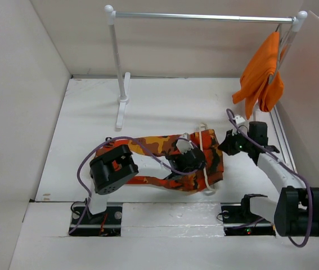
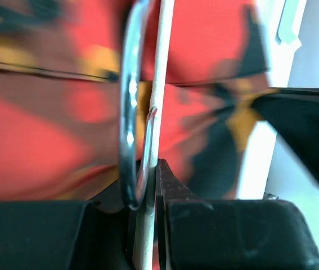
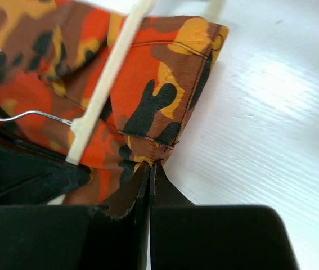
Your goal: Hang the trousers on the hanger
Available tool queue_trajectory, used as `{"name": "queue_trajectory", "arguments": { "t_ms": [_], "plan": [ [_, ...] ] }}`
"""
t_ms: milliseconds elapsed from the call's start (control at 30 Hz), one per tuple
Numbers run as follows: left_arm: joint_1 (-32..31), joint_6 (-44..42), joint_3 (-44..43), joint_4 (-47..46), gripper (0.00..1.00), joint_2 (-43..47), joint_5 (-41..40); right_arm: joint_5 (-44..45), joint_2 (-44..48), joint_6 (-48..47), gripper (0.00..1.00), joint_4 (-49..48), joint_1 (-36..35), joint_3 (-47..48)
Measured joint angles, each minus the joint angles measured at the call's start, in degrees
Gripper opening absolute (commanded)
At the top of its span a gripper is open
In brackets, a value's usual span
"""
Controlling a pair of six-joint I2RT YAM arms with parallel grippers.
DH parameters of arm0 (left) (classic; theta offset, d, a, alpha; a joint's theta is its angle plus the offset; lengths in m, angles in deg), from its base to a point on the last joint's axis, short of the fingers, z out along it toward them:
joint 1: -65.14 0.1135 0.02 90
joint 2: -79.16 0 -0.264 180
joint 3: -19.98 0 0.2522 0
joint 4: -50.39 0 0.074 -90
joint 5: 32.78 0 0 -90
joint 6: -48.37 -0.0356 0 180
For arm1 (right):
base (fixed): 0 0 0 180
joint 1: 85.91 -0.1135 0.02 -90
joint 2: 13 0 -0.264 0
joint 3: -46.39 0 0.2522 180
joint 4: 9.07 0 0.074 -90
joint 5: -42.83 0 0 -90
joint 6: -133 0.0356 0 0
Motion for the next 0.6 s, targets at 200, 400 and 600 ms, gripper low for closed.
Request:
{"name": "queue_trajectory", "arguments": {
  "t_ms": [200, 400, 600],
  "plan": [
    [2.36, -2.99, 3.32, 2.8, 0.0, 3.72, -1.29, 0.39, 6.19, 1.14, 0.0, 5.64, 6.08, 1.51],
    [3.72, -6.05, 10.32, 2.8, 0.0, 11.3, -1.33, -0.09, 7.41, 2.32, 0.0, 10.71, 12.13, 1.92],
    [4.61, -9.16, 15.87, 4.9, 0.0, 18.53, -1.97, -0.83, 6.58, 4.59, 0.0, 10.84, 14.64, 2.12]
  ]
}}
